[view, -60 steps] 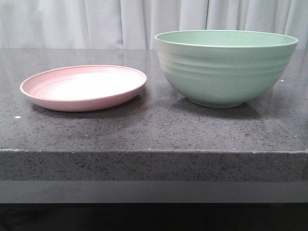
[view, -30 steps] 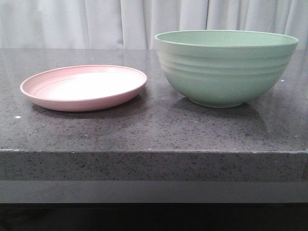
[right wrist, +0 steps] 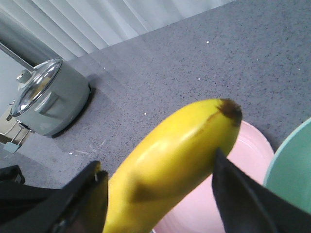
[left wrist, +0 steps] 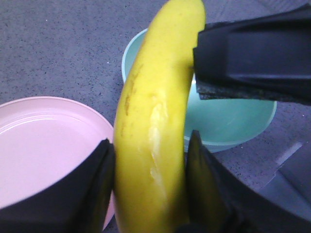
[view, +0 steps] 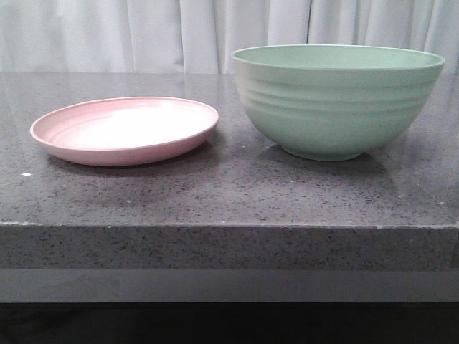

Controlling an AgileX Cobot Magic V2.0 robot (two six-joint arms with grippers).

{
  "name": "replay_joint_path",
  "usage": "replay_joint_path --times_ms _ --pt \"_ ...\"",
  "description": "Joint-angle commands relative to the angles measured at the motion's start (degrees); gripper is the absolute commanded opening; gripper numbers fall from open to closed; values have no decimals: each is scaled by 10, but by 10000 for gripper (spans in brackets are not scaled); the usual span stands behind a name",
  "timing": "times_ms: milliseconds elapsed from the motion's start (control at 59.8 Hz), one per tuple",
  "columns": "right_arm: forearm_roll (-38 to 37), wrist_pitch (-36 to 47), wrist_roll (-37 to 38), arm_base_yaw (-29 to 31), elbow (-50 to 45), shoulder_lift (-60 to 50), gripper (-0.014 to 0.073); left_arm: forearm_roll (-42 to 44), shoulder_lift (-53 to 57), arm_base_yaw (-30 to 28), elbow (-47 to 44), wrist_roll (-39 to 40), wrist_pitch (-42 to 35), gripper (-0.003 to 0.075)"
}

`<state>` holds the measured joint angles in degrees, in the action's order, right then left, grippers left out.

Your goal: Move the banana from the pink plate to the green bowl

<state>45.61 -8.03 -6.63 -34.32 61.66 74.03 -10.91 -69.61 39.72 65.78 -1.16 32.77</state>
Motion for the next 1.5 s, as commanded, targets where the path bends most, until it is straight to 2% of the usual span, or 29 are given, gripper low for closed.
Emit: replay_joint_path --times_ms 0,301,618,953,1287,1387,1488 --pt "7 33 -4 -1 25 -2 482 -34 16 9 22 -11 -40 102" --pt "7 34 -4 2 25 0 482 -34 16 9 22 -11 -40 102" --pt "8 10 -4 43 25 0 482 -34 16 9 22 -11 -40 102" --pt "43 12 -4 42 25 10 482 -34 16 9 22 -10 -41 102" --pt "56 3 -4 3 48 39 476 -34 16 9 22 -10 -42 102" --pt "56 -1 -4 3 48 39 398 -34 16 9 22 -10 -42 102" --pt "56 -5 -4 3 48 39 232 -34 16 9 22 -10 -43 103"
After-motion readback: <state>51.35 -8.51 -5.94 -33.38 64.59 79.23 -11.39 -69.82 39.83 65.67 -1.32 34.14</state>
